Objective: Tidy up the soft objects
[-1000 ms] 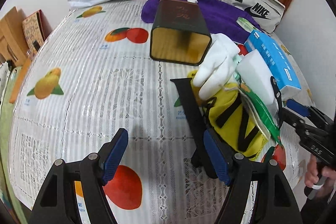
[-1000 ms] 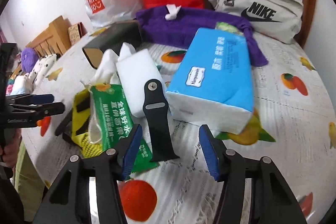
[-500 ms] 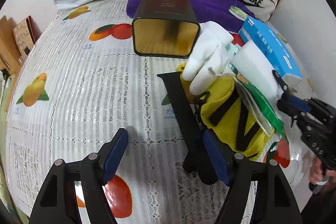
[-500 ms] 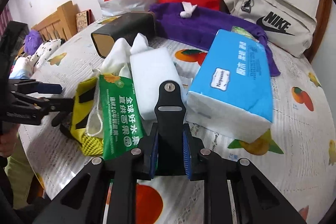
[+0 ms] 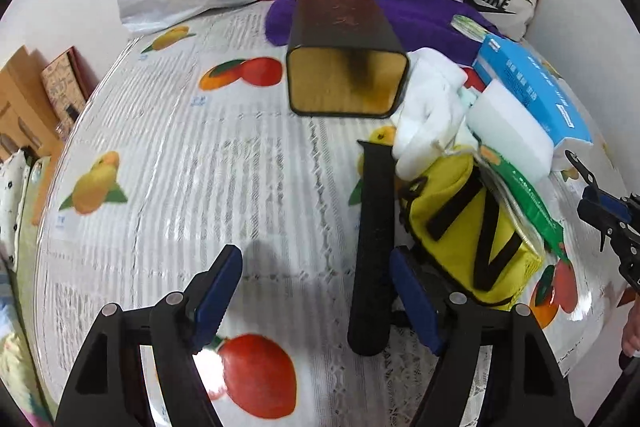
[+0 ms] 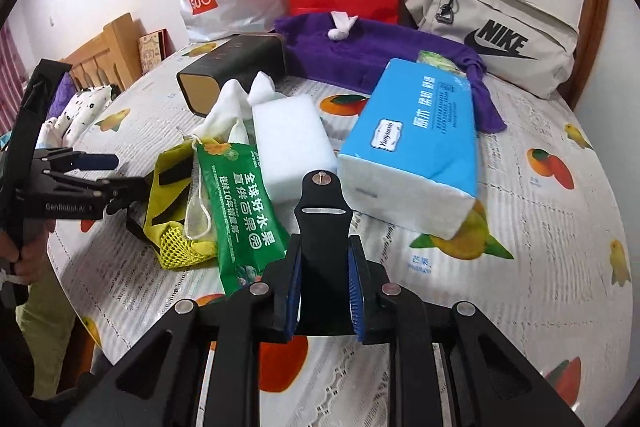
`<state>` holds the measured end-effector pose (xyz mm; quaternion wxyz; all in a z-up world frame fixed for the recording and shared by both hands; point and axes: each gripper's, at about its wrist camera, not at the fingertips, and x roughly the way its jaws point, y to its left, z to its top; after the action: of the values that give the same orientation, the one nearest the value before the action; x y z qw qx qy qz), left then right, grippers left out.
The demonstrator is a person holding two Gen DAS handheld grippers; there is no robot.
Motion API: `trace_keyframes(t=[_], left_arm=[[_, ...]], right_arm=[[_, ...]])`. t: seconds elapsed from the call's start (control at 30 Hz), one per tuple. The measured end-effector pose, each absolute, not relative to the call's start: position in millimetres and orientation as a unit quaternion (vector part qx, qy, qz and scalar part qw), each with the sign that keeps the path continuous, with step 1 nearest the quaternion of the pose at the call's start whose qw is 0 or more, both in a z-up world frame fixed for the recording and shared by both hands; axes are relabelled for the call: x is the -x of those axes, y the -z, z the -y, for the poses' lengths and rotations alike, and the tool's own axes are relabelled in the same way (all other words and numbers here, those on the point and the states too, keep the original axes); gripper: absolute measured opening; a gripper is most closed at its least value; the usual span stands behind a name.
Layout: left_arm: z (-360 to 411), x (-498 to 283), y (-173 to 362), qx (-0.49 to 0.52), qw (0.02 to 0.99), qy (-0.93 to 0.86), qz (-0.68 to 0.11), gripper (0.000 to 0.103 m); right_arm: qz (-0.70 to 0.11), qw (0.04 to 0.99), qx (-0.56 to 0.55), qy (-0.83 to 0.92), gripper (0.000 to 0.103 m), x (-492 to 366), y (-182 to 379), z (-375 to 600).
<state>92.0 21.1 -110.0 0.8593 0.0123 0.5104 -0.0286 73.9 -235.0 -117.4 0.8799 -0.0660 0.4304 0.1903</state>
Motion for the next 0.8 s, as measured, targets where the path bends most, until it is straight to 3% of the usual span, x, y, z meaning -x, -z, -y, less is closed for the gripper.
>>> trace_keyframes(t=[0.23, 0.3, 0.33, 0.37, 0.5, 0.63, 0.73, 0.8], left_arm=[[5, -111, 120, -0.072, 0.857, 0.053, -0.507, 0.073], [4, -113, 119, -0.063, 0.858, 0.069, -0.506, 0.047], [4, -113, 118, -0.064, 0.859, 0.071, -0.504, 0.029], [2, -112, 117, -0.065, 0.858, 0.068, -0.505, 0.02], [-8, -108, 116, -0.055, 0.857, 0.06, -0.508, 0.021], [-13, -109, 119, -0.04, 0.858, 0.061, -0.508, 0.03], [-15, -112, 118, -0.03, 0.859, 0.057, -0.507, 0.02], [-16, -111, 118, -0.028, 0.858, 0.056, -0.51, 0.02]], right_arm=[[-0.433, 0.88, 0.064, -0.184, 0.021, -73, 117, 240], [-0.434, 0.88, 0.063, -0.18, 0.021, -73, 118, 241], [-0.435, 0.88, 0.062, -0.18, 0.021, -73, 118, 242], [-0.434, 0.88, 0.061, -0.18, 0.021, -73, 118, 242], [-0.434, 0.881, 0.061, -0.18, 0.021, -73, 117, 244], [-0.435, 0.881, 0.054, -0.181, 0.021, -75, 117, 247], [-0.438, 0.88, 0.051, -0.178, 0.021, -76, 120, 249], [-0.44, 0.879, 0.05, -0.178, 0.021, -75, 121, 250]])
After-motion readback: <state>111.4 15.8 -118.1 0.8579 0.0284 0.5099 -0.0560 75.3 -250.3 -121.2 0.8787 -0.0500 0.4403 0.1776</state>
